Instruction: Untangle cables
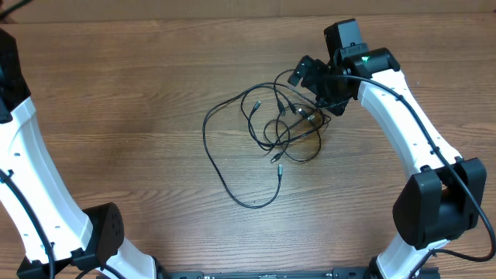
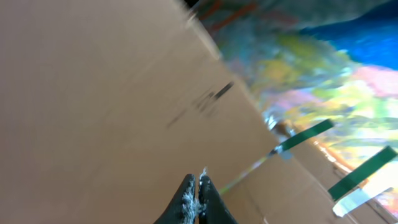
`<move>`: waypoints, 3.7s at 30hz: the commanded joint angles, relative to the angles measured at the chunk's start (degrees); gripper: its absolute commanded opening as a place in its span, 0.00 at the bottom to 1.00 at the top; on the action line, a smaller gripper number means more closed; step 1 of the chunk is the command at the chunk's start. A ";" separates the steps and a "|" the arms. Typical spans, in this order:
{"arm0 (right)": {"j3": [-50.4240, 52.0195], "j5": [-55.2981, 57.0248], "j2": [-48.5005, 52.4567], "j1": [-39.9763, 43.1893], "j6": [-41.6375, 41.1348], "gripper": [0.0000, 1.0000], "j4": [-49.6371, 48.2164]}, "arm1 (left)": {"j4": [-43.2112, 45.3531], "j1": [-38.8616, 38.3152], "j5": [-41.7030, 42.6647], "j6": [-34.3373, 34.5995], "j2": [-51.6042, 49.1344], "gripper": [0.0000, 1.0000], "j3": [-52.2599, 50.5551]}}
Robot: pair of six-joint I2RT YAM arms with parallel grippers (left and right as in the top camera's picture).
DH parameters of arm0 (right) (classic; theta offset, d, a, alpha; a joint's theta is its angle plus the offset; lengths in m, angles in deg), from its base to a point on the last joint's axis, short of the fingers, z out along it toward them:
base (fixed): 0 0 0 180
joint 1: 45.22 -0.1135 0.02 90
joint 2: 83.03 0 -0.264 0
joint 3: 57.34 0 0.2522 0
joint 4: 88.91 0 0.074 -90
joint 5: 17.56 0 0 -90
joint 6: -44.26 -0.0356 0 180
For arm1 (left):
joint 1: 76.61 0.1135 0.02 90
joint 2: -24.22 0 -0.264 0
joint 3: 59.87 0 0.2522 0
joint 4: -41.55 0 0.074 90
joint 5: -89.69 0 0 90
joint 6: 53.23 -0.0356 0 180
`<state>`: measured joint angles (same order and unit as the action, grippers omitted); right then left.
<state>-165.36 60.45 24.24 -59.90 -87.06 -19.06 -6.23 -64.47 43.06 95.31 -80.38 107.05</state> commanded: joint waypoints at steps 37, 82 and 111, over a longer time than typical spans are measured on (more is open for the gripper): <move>0.35 13.49 -0.59 2.51 9.92 1.00 0.13 | -62.82 -19.74 -24.90 -62.88 -45.53 0.70 -4.17; 0.35 11.78 -0.59 4.90 9.88 1.00 -0.26 | -26.27 -18.58 9.22 -31.54 -0.90 0.04 12.55; 0.35 -37.07 -0.59 4.44 13.14 1.00 -10.40 | -1.66 -19.45 -6.54 -9.62 0.35 0.04 12.22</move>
<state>-165.06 29.70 24.26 -55.07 -74.87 -27.30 -8.40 -83.31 34.40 82.14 -80.68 118.62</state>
